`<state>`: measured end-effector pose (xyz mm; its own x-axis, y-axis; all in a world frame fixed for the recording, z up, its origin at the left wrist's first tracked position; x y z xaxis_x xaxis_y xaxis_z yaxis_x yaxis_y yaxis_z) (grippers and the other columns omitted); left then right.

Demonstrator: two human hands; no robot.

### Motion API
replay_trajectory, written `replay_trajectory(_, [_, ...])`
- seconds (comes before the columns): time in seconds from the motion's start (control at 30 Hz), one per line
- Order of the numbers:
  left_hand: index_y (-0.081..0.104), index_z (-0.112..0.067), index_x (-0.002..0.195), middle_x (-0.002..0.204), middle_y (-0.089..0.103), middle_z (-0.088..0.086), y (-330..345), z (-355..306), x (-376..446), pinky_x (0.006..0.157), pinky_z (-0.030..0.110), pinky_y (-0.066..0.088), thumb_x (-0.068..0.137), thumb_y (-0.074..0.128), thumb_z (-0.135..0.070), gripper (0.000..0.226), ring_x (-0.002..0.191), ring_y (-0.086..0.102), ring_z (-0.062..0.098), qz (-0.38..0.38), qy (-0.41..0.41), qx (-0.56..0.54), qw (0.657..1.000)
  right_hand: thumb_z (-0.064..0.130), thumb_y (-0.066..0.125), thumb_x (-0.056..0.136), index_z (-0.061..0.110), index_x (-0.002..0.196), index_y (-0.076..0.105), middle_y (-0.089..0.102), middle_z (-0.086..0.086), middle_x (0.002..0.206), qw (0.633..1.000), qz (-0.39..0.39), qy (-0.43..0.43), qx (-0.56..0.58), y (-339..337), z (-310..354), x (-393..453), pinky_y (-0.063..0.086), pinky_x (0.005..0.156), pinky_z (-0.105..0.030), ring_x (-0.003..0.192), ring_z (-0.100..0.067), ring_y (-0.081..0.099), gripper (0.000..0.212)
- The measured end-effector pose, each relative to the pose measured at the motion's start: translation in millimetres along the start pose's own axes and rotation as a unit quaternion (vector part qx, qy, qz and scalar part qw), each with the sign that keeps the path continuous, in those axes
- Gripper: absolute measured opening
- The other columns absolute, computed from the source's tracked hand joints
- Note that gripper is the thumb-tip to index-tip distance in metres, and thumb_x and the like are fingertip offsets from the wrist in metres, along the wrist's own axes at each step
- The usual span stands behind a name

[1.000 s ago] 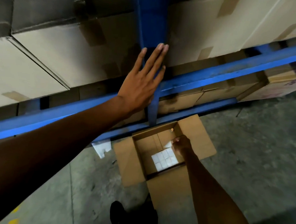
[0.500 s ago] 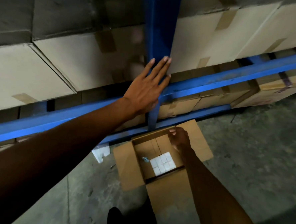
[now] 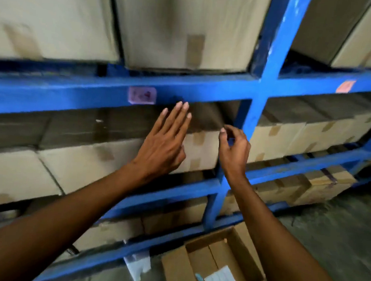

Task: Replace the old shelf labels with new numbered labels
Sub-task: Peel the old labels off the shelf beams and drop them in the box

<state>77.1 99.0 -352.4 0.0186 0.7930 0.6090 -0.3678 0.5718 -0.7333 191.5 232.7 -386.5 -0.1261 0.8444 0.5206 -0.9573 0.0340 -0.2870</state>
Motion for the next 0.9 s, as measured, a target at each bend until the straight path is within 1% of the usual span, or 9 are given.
replay_trajectory(0.1, [0.031,0.003,0.143,0.152,0.027,0.023,-34,51,-21,0.116,0.048,0.016,0.07,0.052,-0.025,0.081,0.143,0.019,0.034,-0.012,-0.015,0.045,0.999,0.016,0.057,0.088,0.005,0.105,0.066,0.066,-0.018,0.103,0.998,-0.01,-0.054,0.016,23,67,-11,0.047,0.093,-0.045,0.099,-0.035,0.06,0.023])
replay_trajectory(0.2, [0.027,0.004,0.144,0.153,0.025,0.025,-48,96,-35,0.116,0.05,0.014,0.068,0.053,-0.023,0.084,0.143,0.02,0.038,0.01,-0.044,0.069,0.997,0.016,0.056,0.089,0.005,0.116,0.062,0.059,-0.02,0.118,0.997,0.001,-0.078,-0.008,53,109,-23,0.037,0.101,-0.039,0.111,-0.035,0.052,0.03])
replay_trajectory(0.33, [0.001,-0.001,0.148,0.158,-0.002,0.022,-39,149,-51,0.118,0.044,-0.003,0.077,0.056,-0.025,0.093,0.146,-0.004,0.035,0.098,-0.073,0.086,0.989,0.024,0.049,0.092,0.013,0.131,0.05,0.029,-0.015,0.152,0.99,0.003,-0.091,-0.11,91,141,-35,0.024,0.108,-0.04,0.134,-0.031,0.032,0.041])
replay_trajectory(0.4, [-0.01,-0.004,0.147,0.158,-0.012,0.019,-33,159,-57,0.117,0.04,-0.01,0.079,0.057,-0.028,0.098,0.146,-0.012,0.033,0.122,-0.068,0.096,0.986,0.026,0.043,0.094,0.012,0.137,0.041,0.014,-0.013,0.158,0.984,-0.002,-0.088,-0.154,106,148,-39,0.022,0.108,-0.042,0.139,-0.029,0.025,0.046])
replay_trajectory(0.47, [-0.015,-0.004,0.146,0.157,-0.016,0.018,-29,157,-58,0.116,0.04,-0.014,0.079,0.056,-0.032,0.102,0.145,-0.015,0.032,0.123,-0.067,0.103,0.985,0.024,0.039,0.095,0.011,0.139,0.035,0.008,-0.014,0.159,0.981,-0.01,-0.081,-0.176,116,149,-43,0.022,0.108,-0.044,0.14,-0.029,0.024,0.046])
replay_trajectory(0.53, [-0.02,-0.004,0.144,0.156,-0.019,0.019,-26,156,-57,0.116,0.041,-0.014,0.08,0.056,-0.035,0.104,0.144,-0.018,0.033,0.117,-0.069,0.102,0.985,0.022,0.038,0.096,0.011,0.137,0.039,0.011,-0.015,0.158,0.979,-0.013,-0.087,-0.184,123,151,-50,0.022,0.108,-0.043,0.14,-0.029,0.025,0.043])
replay_trajectory(0.67, [-0.024,-0.003,0.143,0.155,-0.022,0.02,-23,159,-59,0.118,0.043,-0.011,0.081,0.054,-0.035,0.105,0.144,-0.02,0.034,0.114,-0.064,0.103,0.986,0.013,0.05,0.09,0.009,0.124,0.057,0.033,-0.018,0.15,0.985,-0.026,-0.124,-0.114,124,155,-61,0.023,0.108,-0.041,0.136,-0.03,0.035,0.035])
replay_trajectory(0.77, [-0.028,-0.002,0.141,0.153,-0.026,0.021,-21,160,-59,0.117,0.044,-0.012,0.082,0.053,-0.035,0.105,0.143,-0.021,0.034,0.117,-0.059,0.107,0.986,0.016,0.06,0.085,0.009,0.112,0.064,0.046,-0.014,0.14,0.995,-0.055,-0.073,-0.033,113,150,-54,0.022,0.108,-0.037,0.131,-0.027,0.041,0.028])
replay_trajectory(0.9, [-0.027,-0.003,0.142,0.153,-0.026,0.02,-21,160,-59,0.117,0.044,-0.012,0.083,0.052,-0.036,0.104,0.143,-0.021,0.034,0.115,-0.057,0.106,0.986,0.019,0.063,0.083,0.009,0.092,0.066,0.049,-0.01,0.128,0.997,-0.066,-0.044,-0.005,105,149,-39,0.024,0.103,-0.032,0.127,-0.021,0.042,0.013])
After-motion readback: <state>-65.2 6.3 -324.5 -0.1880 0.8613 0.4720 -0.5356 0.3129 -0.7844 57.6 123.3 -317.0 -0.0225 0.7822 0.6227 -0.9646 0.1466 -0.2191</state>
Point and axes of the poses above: each hand's wrist, its own x-axis towards the middle knuckle, its own y-axis out of the palm, z = x × y, the point moved 9 cm from there along x, towards the middle knuckle
